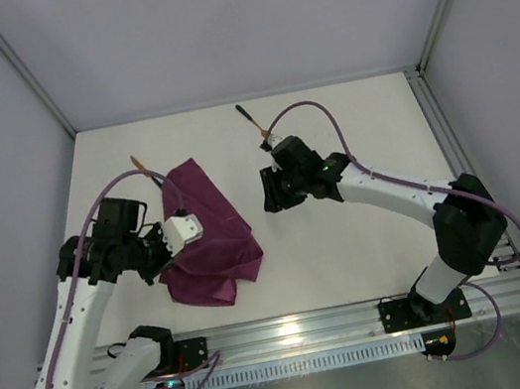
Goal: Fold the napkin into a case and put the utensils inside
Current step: Flatten out the crumpled napkin at the center of the board.
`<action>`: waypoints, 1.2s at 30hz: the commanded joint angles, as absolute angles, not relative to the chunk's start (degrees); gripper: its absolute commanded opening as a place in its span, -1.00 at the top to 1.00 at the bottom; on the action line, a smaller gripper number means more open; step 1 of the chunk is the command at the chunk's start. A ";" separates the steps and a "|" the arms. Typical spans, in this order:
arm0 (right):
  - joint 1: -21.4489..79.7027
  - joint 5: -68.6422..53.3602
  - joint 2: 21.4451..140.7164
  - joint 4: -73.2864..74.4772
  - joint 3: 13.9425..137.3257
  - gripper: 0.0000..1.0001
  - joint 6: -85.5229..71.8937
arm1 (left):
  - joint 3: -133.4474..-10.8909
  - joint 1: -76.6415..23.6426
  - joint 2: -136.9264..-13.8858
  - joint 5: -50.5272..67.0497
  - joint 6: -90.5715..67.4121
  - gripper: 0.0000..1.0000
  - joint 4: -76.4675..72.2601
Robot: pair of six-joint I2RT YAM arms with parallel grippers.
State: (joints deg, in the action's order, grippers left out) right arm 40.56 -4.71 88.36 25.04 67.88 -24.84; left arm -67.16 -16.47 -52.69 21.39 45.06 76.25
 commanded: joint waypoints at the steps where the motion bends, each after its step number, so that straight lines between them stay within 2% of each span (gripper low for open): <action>1: 43.24 -7.02 93.41 22.16 68.82 0.10 -26.19 | -61.80 -14.34 -50.11 10.03 42.10 1.00 76.22; 6: 44.03 -10.19 103.25 20.92 74.33 -0.03 -26.72 | -54.50 -13.10 -47.55 -1.47 41.75 1.00 76.02; 12: 45.79 -10.28 111.35 22.14 82.60 -0.09 -27.25 | -48.52 -13.10 -43.43 -1.23 42.54 1.00 79.02; 22: 47.46 -9.32 118.47 22.50 86.13 -0.05 -27.95 | -47.29 -13.10 -42.45 -0.62 40.61 1.00 77.26; 25: 47.46 -8.00 119.70 23.12 87.45 0.26 -26.72 | -47.37 -13.10 -41.75 -0.62 40.17 1.00 77.69; 26: 47.46 -8.09 119.88 23.20 87.71 0.52 -26.54 | -47.46 -13.10 -41.14 -0.62 39.99 1.00 77.87; 29: 47.37 -6.17 119.10 23.47 87.98 0.93 -26.54 | -47.46 -13.10 -39.91 -1.23 39.21 1.00 77.78; 36: 45.80 8.69 105.42 28.82 86.57 0.93 -25.05 | -49.74 -13.10 -39.81 -11.40 34.46 1.00 67.87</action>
State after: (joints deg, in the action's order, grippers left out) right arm 47.20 -0.62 117.12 26.55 85.60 -26.48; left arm -47.46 -13.37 -39.48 -4.89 37.67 74.91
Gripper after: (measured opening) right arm 0.042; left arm 0.004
